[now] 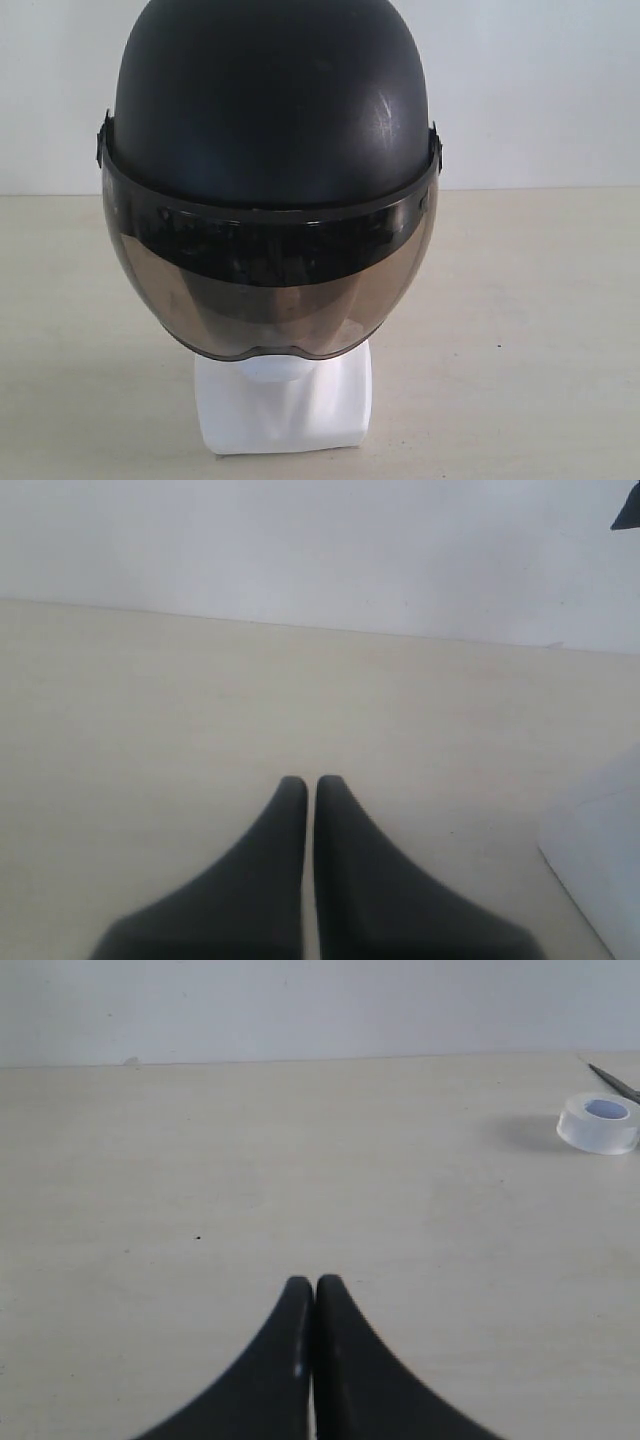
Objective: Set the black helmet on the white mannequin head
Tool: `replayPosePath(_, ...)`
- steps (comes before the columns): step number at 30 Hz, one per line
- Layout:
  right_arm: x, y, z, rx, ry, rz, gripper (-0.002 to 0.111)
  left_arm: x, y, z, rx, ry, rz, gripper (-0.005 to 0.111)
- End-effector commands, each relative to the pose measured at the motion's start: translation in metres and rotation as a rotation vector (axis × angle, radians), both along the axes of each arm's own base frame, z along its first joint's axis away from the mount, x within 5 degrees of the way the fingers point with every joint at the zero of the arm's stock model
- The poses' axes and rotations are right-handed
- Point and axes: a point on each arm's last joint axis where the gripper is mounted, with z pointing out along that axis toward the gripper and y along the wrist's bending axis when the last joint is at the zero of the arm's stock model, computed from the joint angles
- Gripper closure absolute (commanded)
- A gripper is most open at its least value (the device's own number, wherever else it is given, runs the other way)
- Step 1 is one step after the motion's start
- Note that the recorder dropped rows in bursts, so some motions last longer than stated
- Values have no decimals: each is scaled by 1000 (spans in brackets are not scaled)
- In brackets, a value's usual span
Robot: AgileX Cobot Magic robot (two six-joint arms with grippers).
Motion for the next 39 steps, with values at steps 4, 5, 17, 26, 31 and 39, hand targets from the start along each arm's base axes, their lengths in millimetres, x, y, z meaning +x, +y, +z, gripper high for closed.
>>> replayPosePath(4,0,0,1,-2,-6,-2,108,0,0,0,-8,-5,1,102)
replayPosePath(5,0,0,1,-2,-6,-2,108,0,0,0,-8,-5,1,102)
replayPosePath(17,0,0,1,-2,-6,-2,108,0,0,0,-8,-5,1,102)
replayPosePath(26,0,0,1,-2,-6,-2,108,0,0,0,-8,-5,1,102)
replayPosePath(31,0,0,1,-2,-6,-2,108,0,0,0,-8,-5,1,102)
replayPosePath(39,0,0,2,3,-24,-4,108,0,0,0,-8,-5,1,102)
